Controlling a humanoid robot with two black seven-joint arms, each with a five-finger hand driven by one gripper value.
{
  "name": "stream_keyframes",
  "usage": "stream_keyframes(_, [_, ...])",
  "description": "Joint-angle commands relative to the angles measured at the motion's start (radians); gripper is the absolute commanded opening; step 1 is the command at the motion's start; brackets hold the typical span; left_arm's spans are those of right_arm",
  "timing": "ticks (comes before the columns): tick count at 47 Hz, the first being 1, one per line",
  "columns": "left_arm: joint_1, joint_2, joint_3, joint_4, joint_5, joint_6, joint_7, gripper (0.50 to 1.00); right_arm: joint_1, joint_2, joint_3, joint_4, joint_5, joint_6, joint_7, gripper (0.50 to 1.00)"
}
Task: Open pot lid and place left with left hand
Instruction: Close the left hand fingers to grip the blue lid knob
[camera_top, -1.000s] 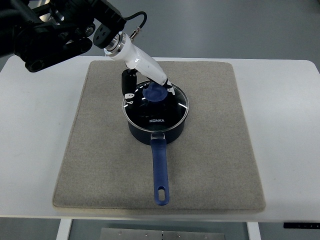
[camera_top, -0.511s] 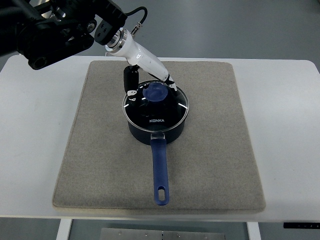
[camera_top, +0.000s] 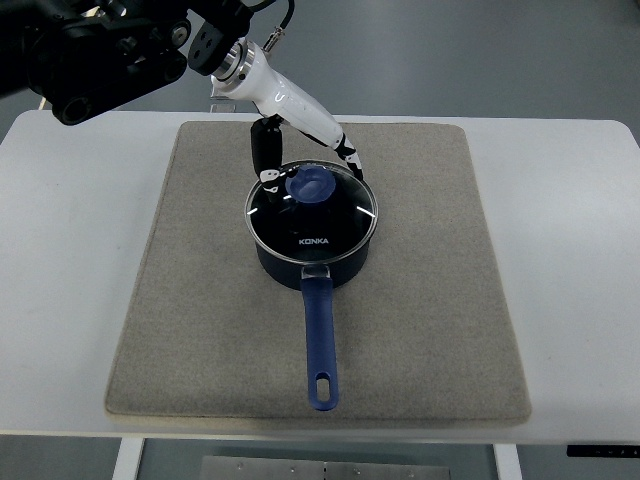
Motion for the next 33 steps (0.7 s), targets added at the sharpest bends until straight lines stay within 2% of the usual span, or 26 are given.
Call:
stream_keyframes(1, [0.0, 0.001, 0.002, -0.004, 0.004, 0.0, 0.0, 0.981, 0.001, 0.0, 0.0, 0.0, 0.0, 0.0, -0.001, 0.915])
stream_keyframes(33, [0.012, -0.007, 0.005, 0.004, 0.014, 0.0, 0.0, 0.977, 0.001, 0.0, 0.0, 0.0, 0.0, 0.0, 0.001, 0.915])
